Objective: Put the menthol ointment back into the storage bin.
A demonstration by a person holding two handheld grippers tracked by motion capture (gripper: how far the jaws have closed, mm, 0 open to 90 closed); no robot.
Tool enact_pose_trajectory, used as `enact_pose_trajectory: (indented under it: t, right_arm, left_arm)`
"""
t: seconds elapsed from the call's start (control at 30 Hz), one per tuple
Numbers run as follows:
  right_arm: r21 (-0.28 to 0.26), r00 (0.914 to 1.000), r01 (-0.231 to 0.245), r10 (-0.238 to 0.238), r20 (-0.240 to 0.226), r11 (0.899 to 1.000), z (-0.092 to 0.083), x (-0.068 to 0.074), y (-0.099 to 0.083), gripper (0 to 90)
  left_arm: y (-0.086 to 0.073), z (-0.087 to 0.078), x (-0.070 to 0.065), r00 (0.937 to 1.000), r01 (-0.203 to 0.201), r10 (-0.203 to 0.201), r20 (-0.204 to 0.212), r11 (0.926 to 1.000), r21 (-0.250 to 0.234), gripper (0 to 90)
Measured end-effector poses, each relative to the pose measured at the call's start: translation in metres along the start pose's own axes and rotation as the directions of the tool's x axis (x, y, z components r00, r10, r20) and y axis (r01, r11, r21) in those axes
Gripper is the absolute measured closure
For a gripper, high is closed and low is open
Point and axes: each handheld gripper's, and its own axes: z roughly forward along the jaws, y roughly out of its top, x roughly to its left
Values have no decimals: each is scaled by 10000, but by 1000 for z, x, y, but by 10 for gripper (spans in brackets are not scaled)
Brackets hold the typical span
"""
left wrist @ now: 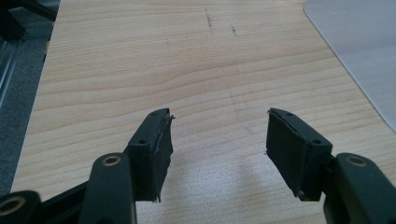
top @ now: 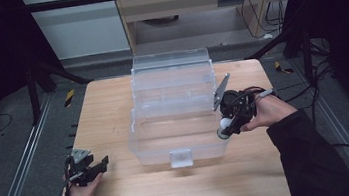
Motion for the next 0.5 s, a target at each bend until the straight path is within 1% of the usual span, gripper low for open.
enact_pose_trajectory:
  t: [0.23, 0.27, 0.3, 0.33, 0.4, 0.5]
  right_arm:
    - [-59, 9999, 132, -132, 44, 9999, 12, -9, 5, 504]
    - [-90, 9997, 219, -219, 55, 9997, 13, -10, 6, 504]
    - [-89, 9999, 132, -132, 65, 9999, 14, -11, 7, 505]
    - [-117, 9997, 209, -208, 85, 9997, 16, -13, 7, 505]
    - [-111, 9998, 149, -147, 122, 9998, 19, -15, 8, 504]
    - [-111, 9995, 261, -259, 165, 9996, 25, -18, 9, 504]
  left_arm:
    - [0, 0, 0, 10000, 15, -15, -1, 10000, -24, 403]
    - [0, 0, 0, 10000, 13, -13, 1, 10000, -13, 402]
    - [0, 0, 1, 10000, 10, -10, -6, 10000, -13, 402]
    - [0, 0, 1, 10000, 12, -12, -3, 10000, -8, 403]
    - [0, 0, 1, 10000, 13, -13, -8, 10000, -8, 403]
    - [0, 0, 1, 10000, 9, -9, 5, 10000, -16, 403]
